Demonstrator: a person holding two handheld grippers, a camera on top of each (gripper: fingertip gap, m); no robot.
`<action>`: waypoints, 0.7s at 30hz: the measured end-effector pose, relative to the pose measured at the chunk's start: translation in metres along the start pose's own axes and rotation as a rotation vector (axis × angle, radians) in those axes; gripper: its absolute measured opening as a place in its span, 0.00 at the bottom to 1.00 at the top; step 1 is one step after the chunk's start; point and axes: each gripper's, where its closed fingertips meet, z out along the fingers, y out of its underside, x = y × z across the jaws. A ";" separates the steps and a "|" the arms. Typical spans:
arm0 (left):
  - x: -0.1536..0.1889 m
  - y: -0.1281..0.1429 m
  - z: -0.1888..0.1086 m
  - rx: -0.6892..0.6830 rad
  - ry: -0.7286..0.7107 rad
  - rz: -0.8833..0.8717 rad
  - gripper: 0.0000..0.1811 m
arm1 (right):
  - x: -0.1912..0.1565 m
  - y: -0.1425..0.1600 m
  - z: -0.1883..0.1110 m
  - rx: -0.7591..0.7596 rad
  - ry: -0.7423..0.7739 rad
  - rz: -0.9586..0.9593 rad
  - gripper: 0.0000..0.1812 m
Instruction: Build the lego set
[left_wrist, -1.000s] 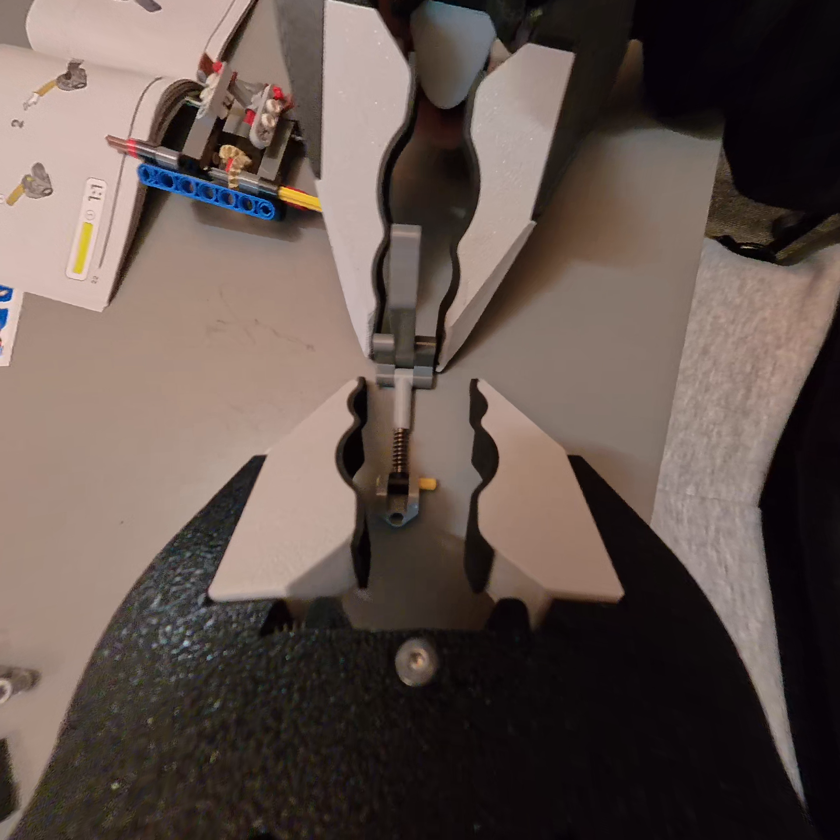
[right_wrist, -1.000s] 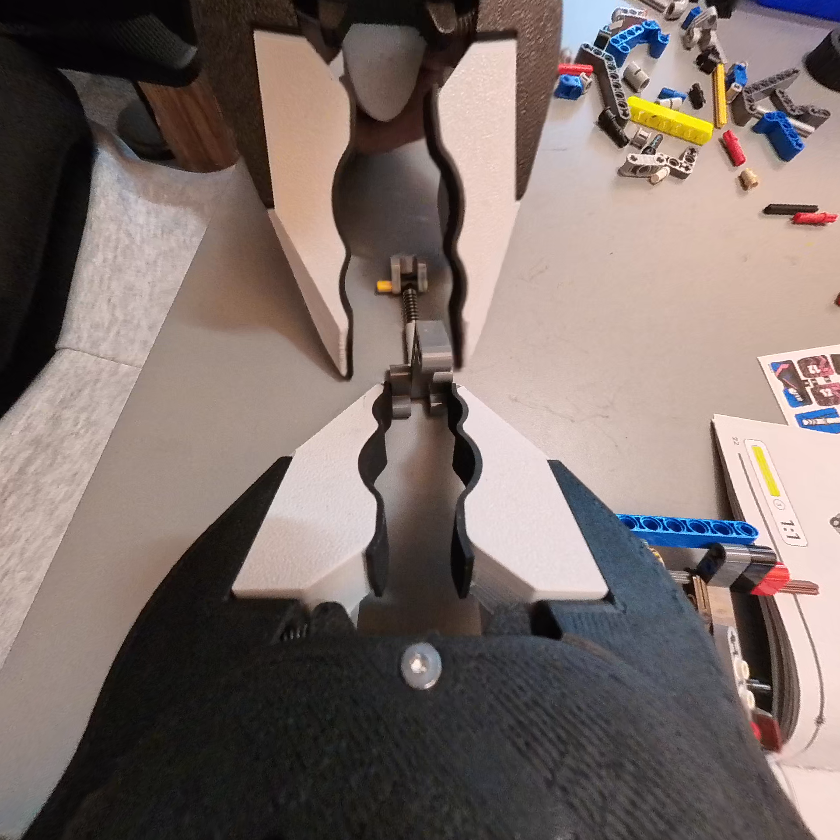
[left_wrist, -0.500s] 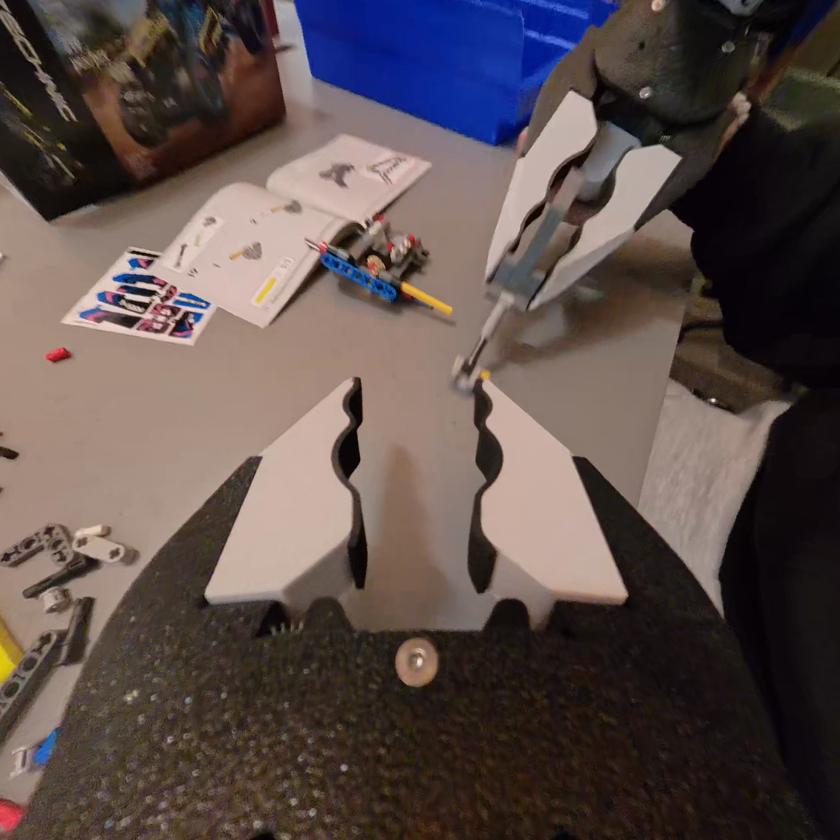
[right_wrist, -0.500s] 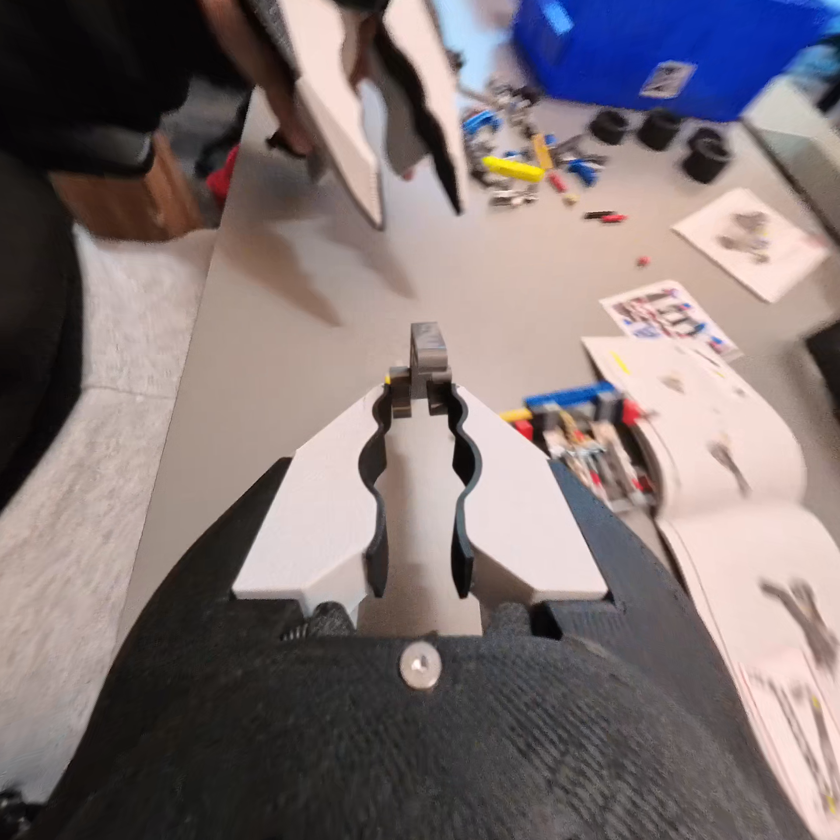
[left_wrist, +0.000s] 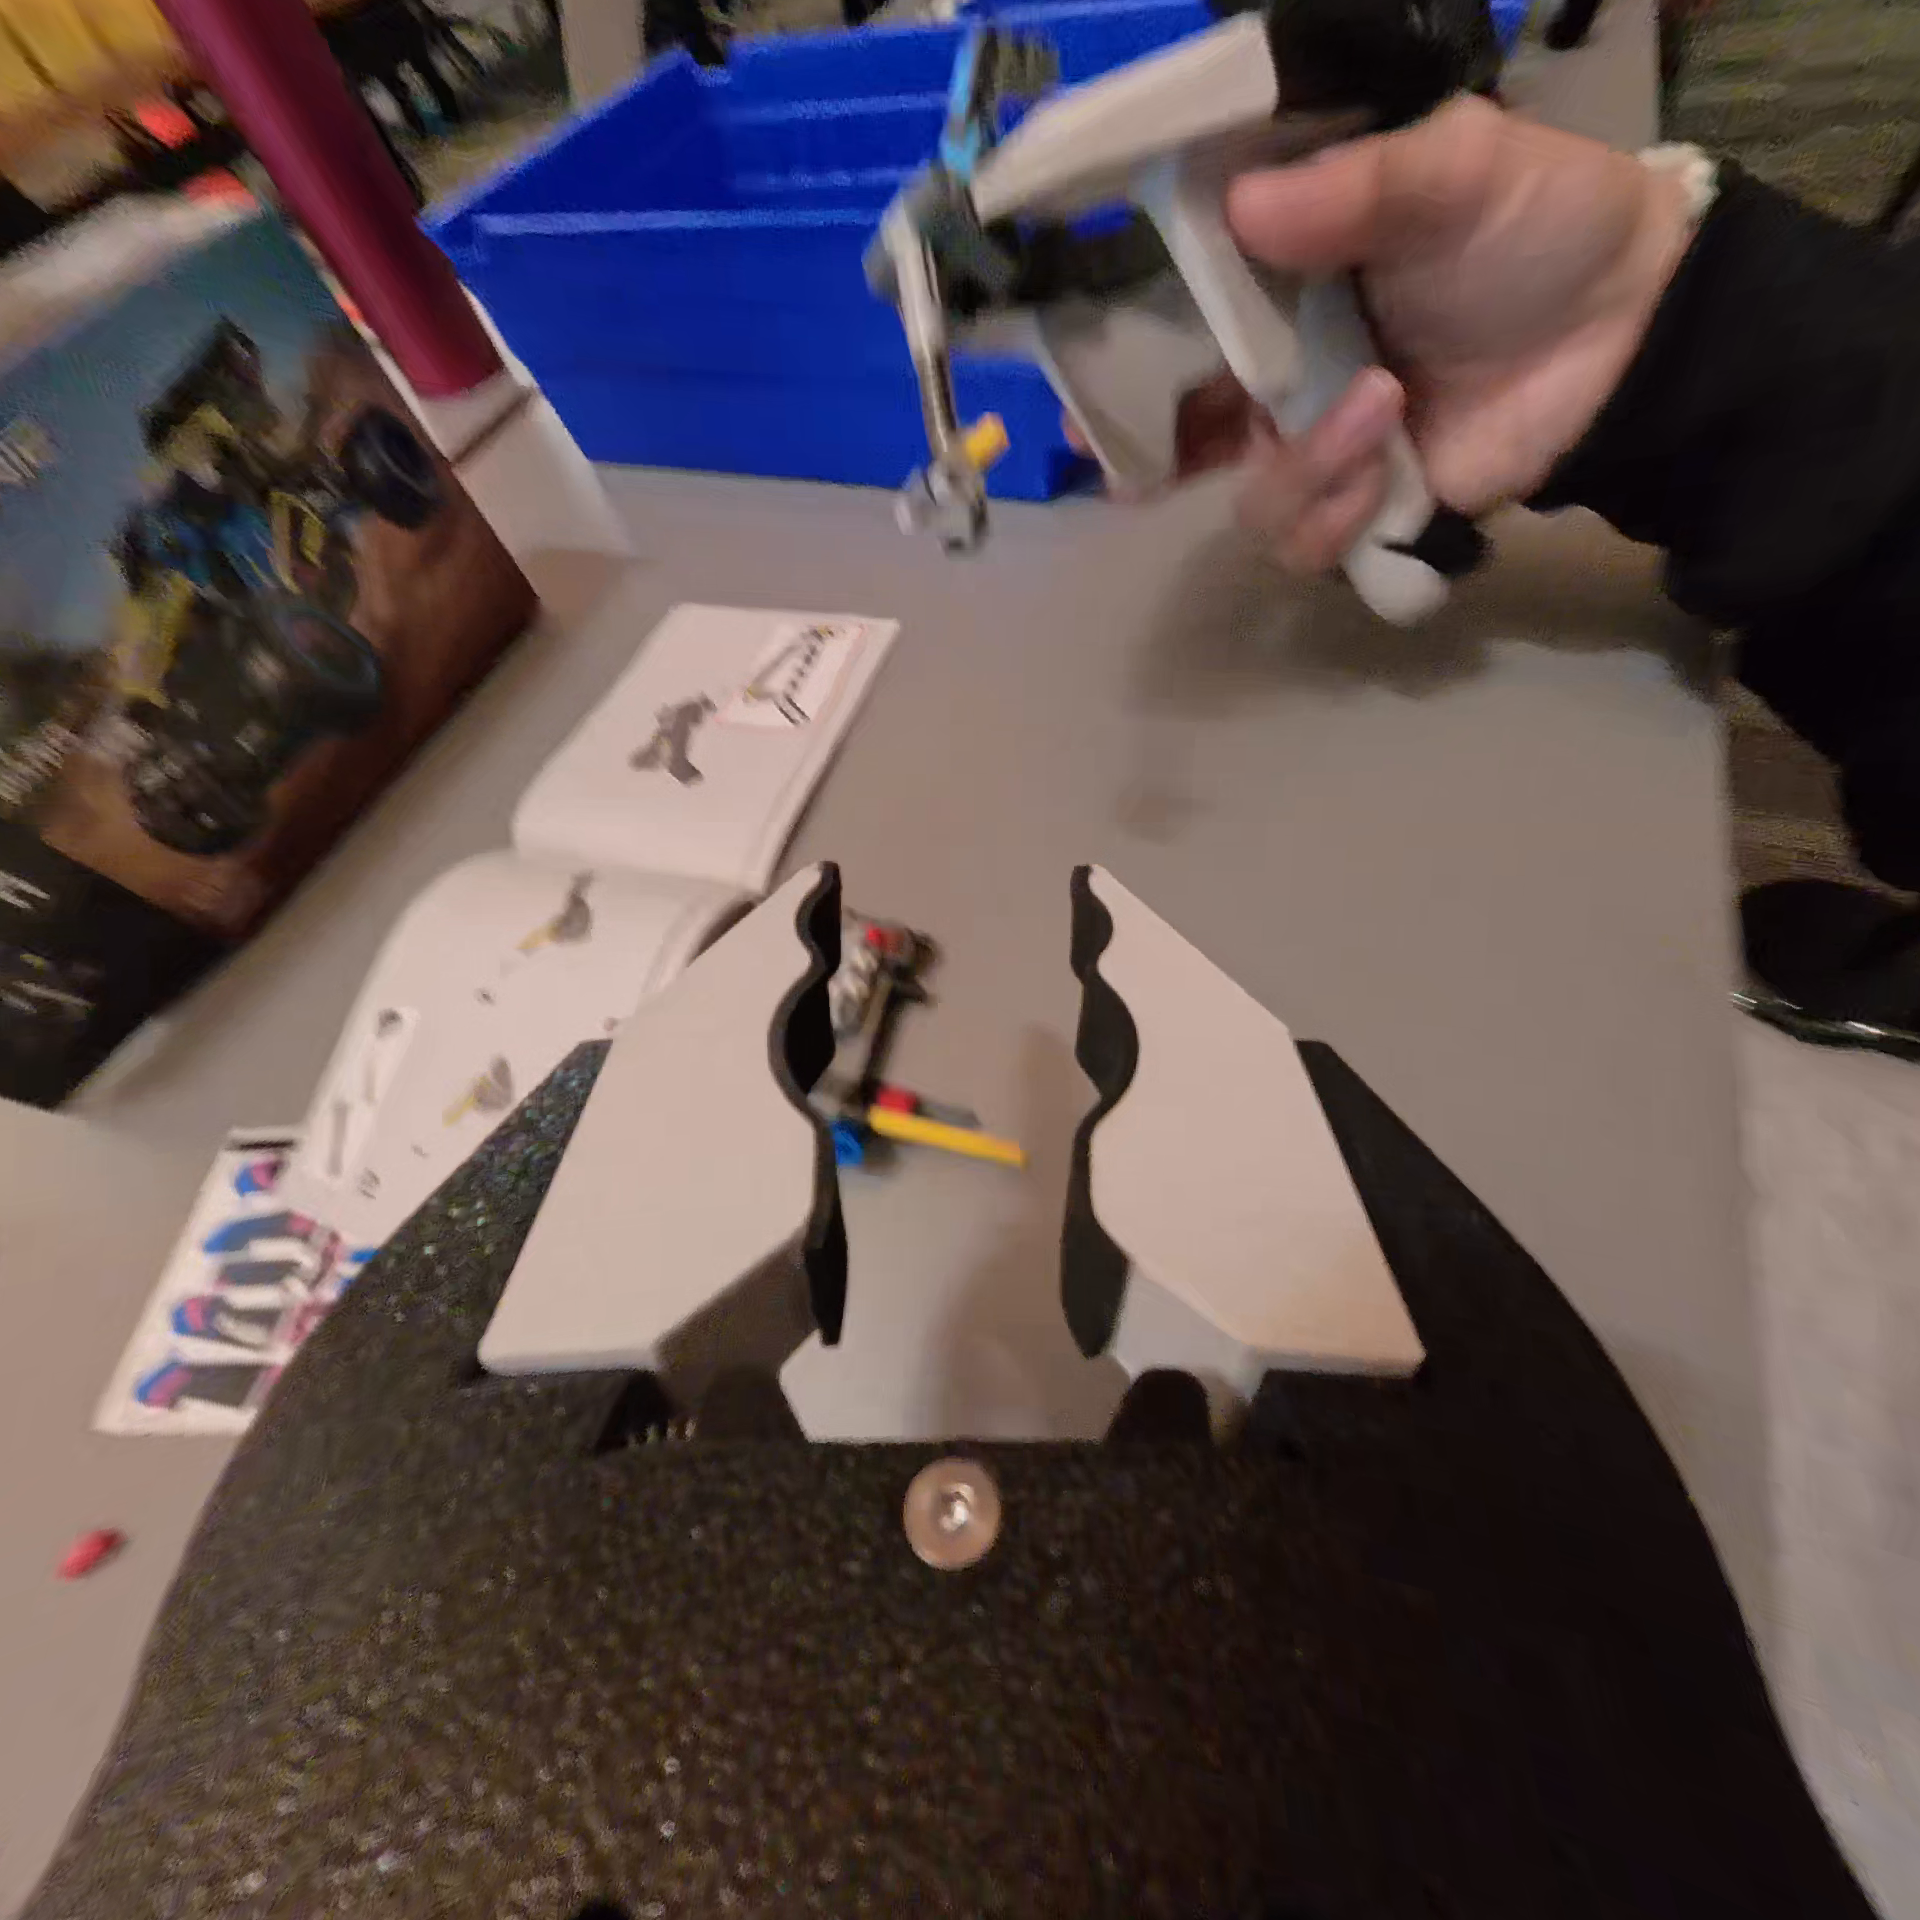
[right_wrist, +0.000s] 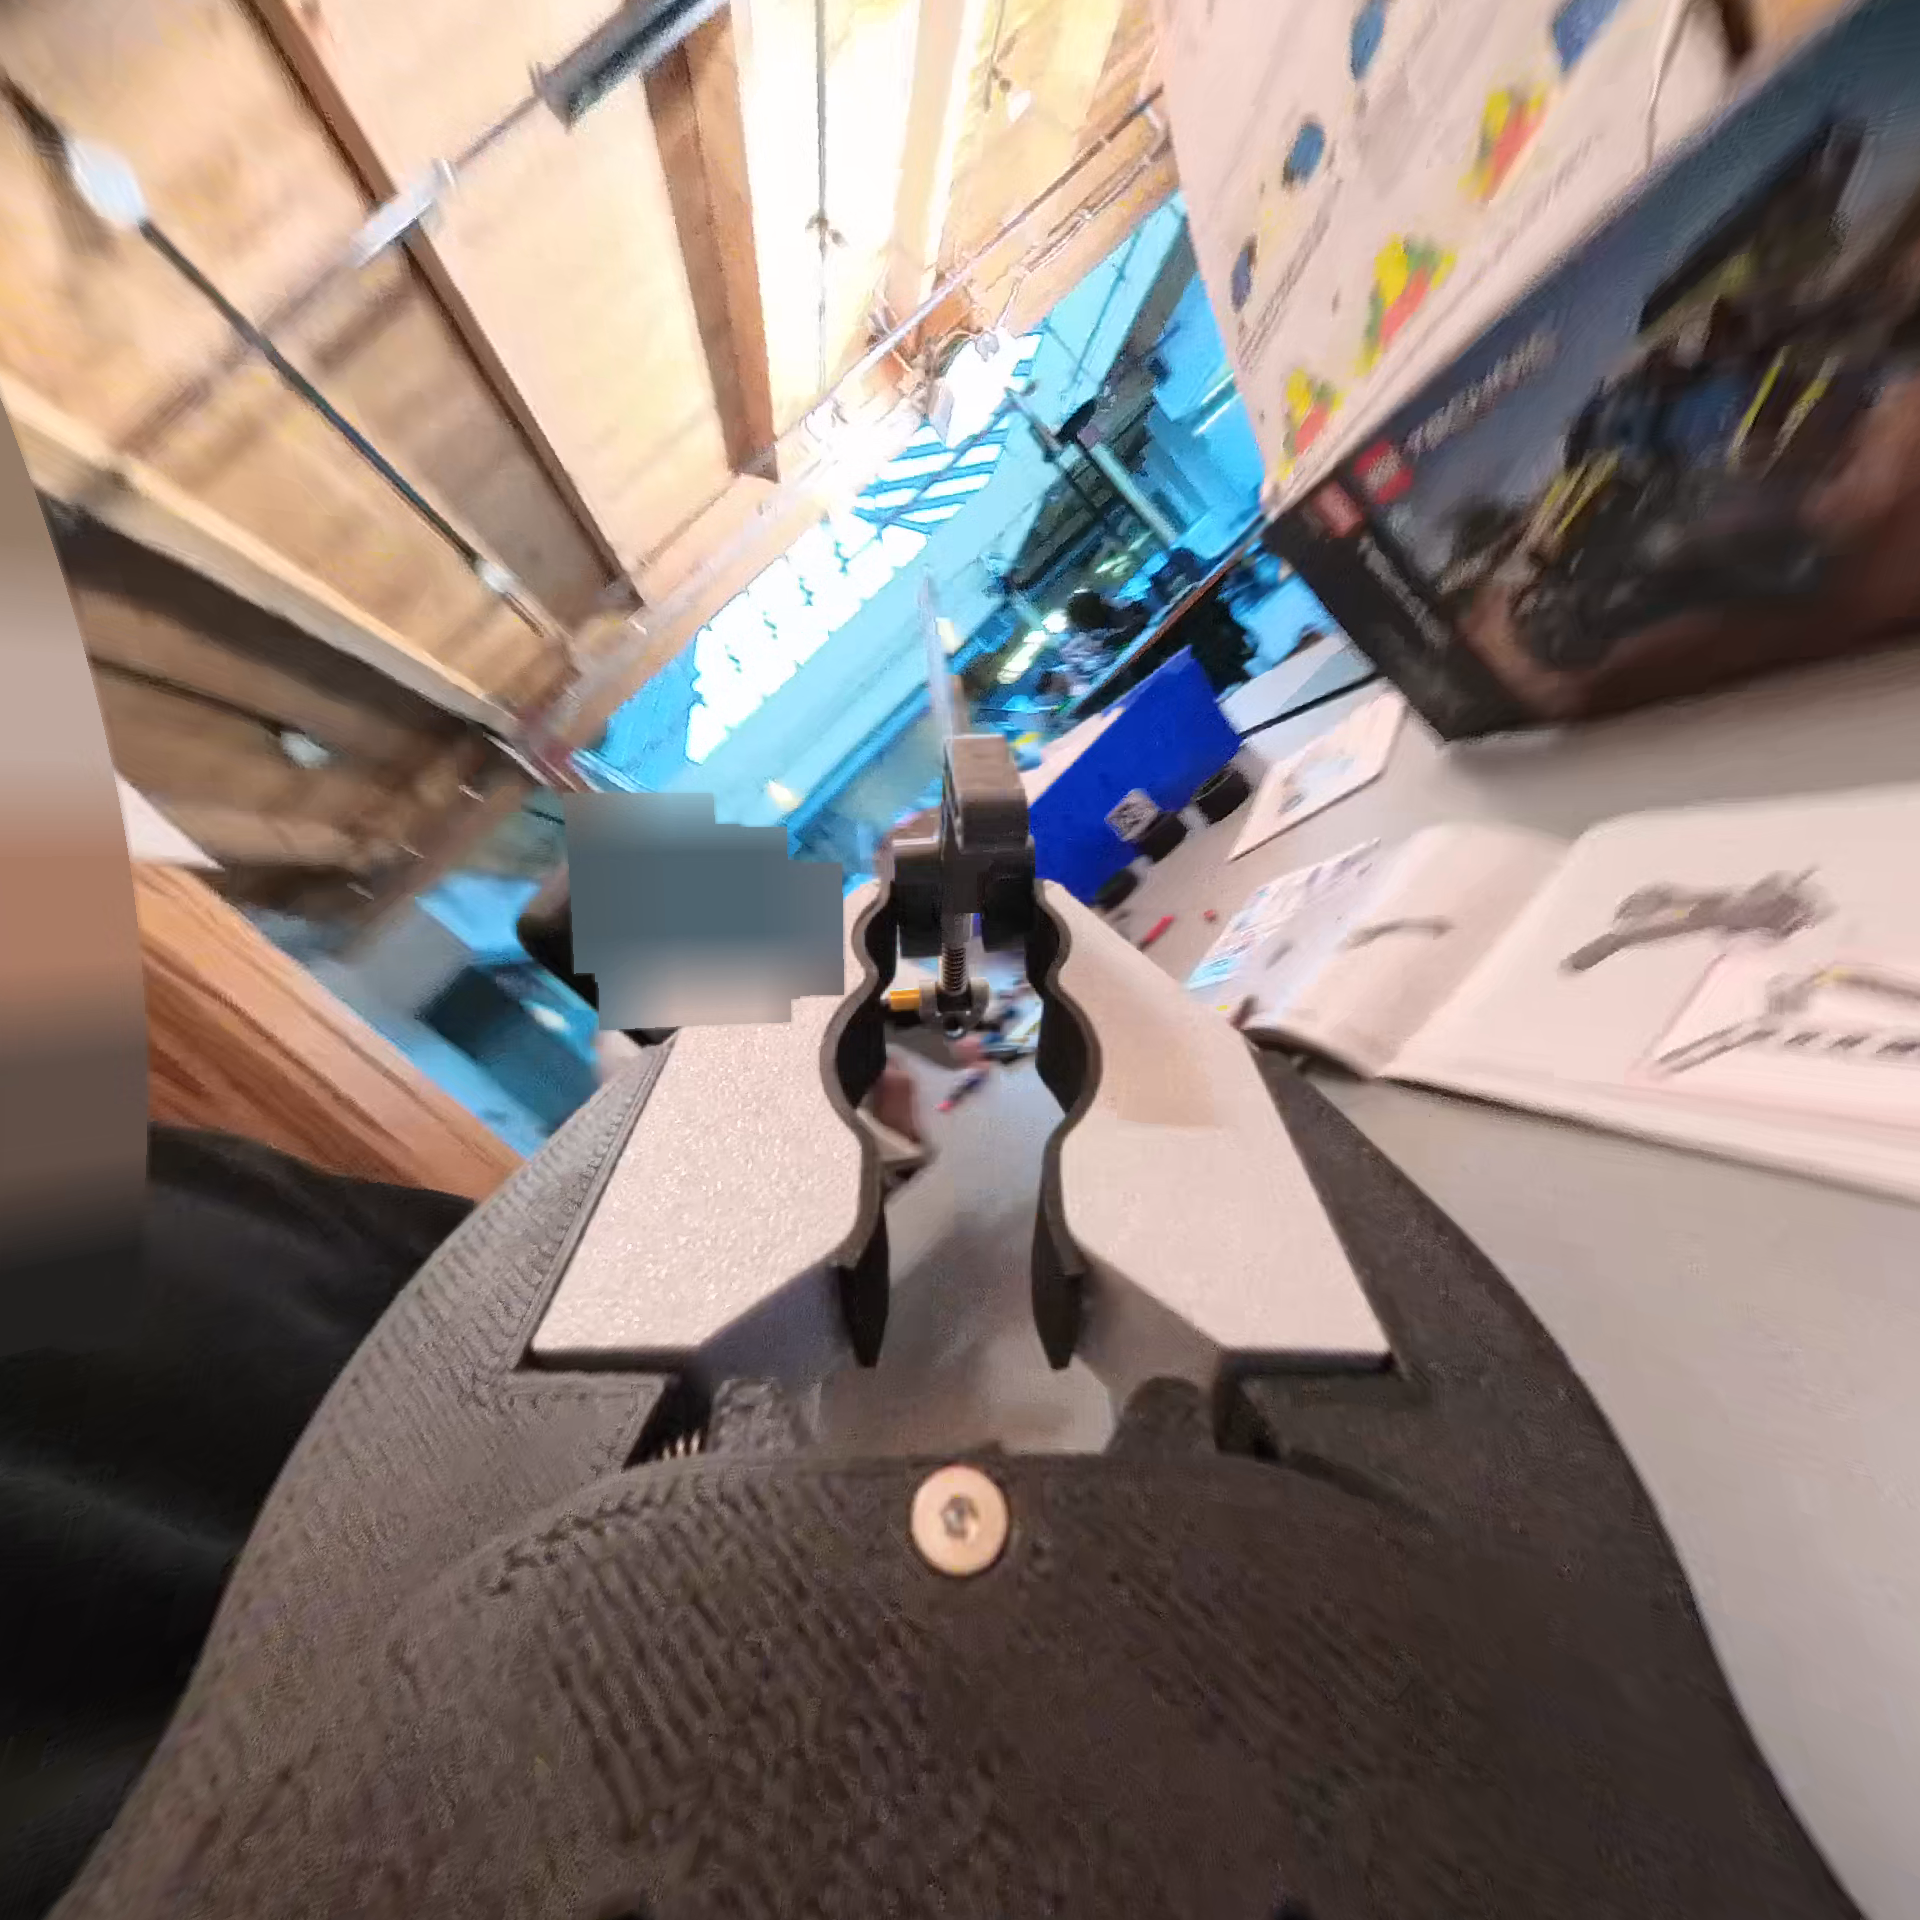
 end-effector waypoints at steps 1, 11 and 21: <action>-0.005 -0.006 0.008 0.016 -0.032 0.033 0.24 | -0.002 0.005 0.003 0.006 -0.043 0.087 0.13; 0.002 -0.062 0.021 0.153 0.174 0.353 0.03 | -0.014 0.039 0.012 -0.165 -0.223 0.220 0.12; 0.023 -0.090 0.015 0.120 0.526 0.245 0.15 | -0.045 0.065 0.000 -0.316 -0.411 0.171 0.13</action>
